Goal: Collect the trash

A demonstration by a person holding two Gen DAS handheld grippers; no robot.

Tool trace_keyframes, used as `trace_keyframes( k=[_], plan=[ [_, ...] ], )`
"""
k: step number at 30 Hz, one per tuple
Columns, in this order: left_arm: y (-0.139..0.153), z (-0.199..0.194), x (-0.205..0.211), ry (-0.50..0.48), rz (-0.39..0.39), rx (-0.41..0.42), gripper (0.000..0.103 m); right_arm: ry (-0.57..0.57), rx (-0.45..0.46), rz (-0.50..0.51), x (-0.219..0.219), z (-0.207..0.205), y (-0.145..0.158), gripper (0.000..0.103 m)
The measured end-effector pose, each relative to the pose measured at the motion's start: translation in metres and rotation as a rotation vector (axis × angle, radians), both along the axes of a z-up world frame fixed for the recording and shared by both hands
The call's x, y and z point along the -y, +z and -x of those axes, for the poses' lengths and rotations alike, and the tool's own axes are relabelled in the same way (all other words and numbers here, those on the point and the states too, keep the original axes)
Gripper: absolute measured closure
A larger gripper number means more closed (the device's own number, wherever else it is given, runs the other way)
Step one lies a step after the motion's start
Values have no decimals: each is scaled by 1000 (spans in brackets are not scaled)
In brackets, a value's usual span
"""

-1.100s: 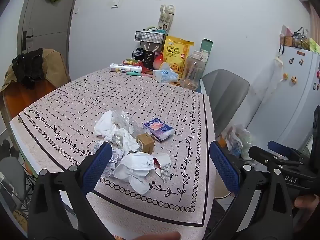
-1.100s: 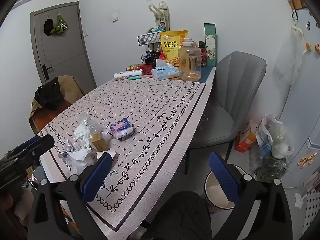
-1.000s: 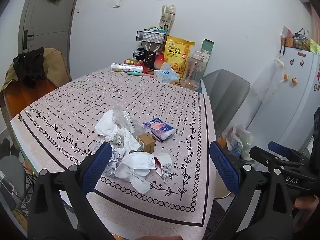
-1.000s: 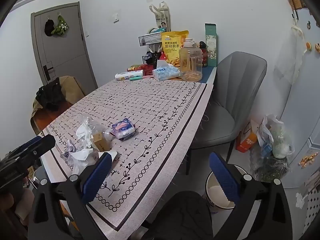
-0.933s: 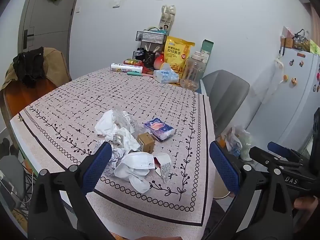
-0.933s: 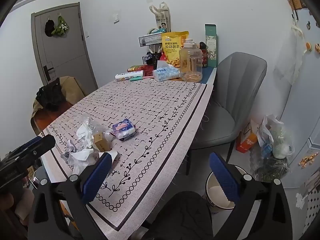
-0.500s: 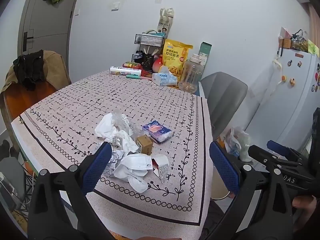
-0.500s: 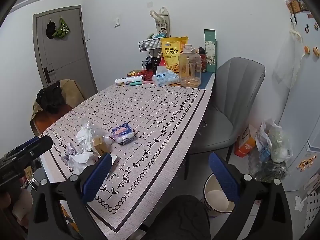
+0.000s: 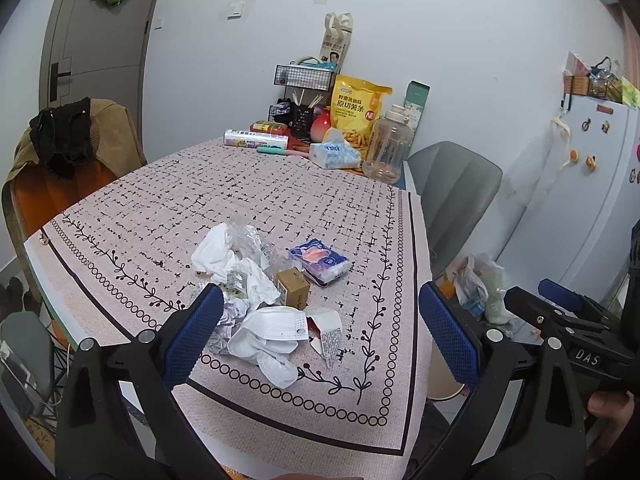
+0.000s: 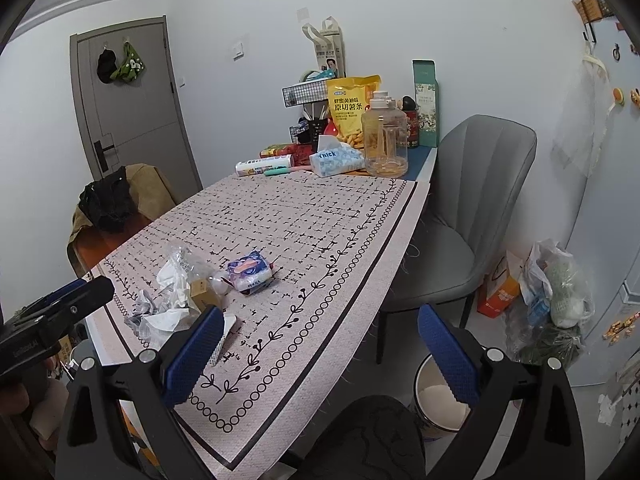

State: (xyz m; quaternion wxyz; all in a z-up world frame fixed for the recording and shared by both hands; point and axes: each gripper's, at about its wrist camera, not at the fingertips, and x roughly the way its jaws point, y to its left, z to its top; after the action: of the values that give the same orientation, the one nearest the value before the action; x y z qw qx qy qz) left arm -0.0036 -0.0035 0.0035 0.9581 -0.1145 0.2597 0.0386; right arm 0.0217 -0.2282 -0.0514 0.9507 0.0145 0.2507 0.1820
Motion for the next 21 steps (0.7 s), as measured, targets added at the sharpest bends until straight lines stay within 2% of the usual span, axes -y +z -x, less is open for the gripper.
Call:
trace_keyframes(
  k=[21],
  plan=[
    [3, 0, -2, -3, -9, 5, 6, -3, 4, 5, -2, -2, 1, 8]
  ],
)
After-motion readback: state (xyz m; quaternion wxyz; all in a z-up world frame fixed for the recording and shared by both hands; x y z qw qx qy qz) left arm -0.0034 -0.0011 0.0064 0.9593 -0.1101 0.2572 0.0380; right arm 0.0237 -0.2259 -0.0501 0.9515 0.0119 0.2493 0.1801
